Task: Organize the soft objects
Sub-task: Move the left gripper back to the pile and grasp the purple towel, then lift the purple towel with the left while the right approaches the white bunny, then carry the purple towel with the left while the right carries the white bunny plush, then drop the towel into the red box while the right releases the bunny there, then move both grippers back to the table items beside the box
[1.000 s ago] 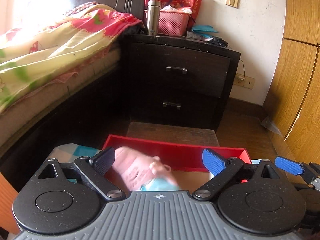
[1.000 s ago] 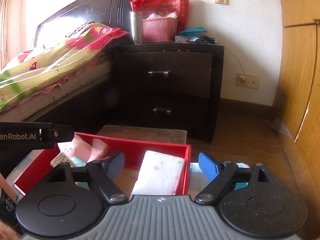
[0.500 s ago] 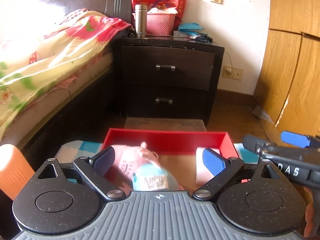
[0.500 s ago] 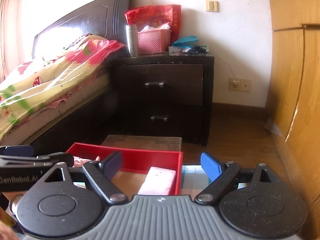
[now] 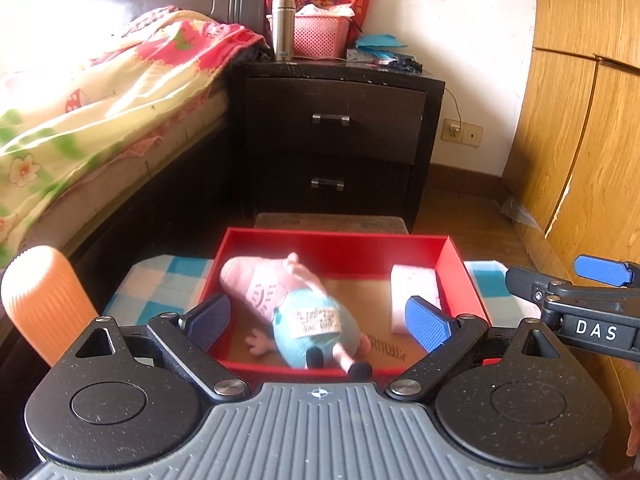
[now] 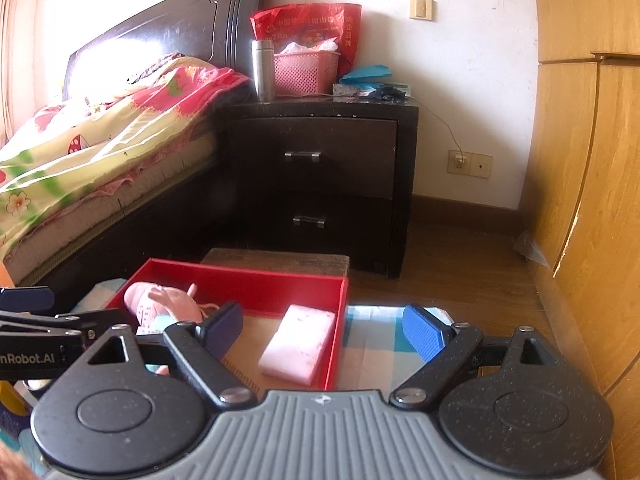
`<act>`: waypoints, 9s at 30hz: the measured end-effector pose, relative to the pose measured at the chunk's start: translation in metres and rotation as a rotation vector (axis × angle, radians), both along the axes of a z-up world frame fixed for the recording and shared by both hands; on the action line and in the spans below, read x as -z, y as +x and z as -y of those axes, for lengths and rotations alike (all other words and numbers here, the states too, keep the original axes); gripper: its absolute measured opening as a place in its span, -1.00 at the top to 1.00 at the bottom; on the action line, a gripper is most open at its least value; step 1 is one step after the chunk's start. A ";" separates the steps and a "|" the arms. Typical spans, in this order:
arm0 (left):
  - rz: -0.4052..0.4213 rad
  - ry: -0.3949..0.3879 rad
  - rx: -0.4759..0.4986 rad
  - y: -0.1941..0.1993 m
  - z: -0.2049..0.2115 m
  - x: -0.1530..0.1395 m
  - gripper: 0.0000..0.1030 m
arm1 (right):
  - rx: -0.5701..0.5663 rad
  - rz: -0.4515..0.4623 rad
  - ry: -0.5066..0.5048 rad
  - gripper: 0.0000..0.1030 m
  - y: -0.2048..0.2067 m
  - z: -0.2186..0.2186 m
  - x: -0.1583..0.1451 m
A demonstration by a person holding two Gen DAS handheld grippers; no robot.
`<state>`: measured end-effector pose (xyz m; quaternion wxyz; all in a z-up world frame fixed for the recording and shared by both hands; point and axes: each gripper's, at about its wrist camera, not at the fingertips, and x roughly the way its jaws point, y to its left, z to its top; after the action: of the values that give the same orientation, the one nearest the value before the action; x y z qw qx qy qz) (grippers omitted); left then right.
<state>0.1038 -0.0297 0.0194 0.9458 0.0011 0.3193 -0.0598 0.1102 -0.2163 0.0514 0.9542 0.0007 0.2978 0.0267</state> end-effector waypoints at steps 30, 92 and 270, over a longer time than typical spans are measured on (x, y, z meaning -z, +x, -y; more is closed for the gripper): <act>-0.238 0.077 0.268 -0.123 0.020 0.065 -0.77 | -0.029 -0.192 -0.017 -0.29 -0.109 0.019 0.037; -0.367 0.093 0.592 -0.184 0.059 0.116 0.40 | -0.088 -0.513 0.134 -0.23 -0.102 0.014 0.098; -0.017 -0.003 0.062 0.016 0.001 0.001 -0.28 | -0.057 -0.177 -0.026 -0.31 0.021 -0.010 0.017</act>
<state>0.1199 -0.0312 0.0189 0.9406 0.0089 0.3273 -0.0896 0.1309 -0.2067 0.0348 0.9229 -0.0178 0.3813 0.0497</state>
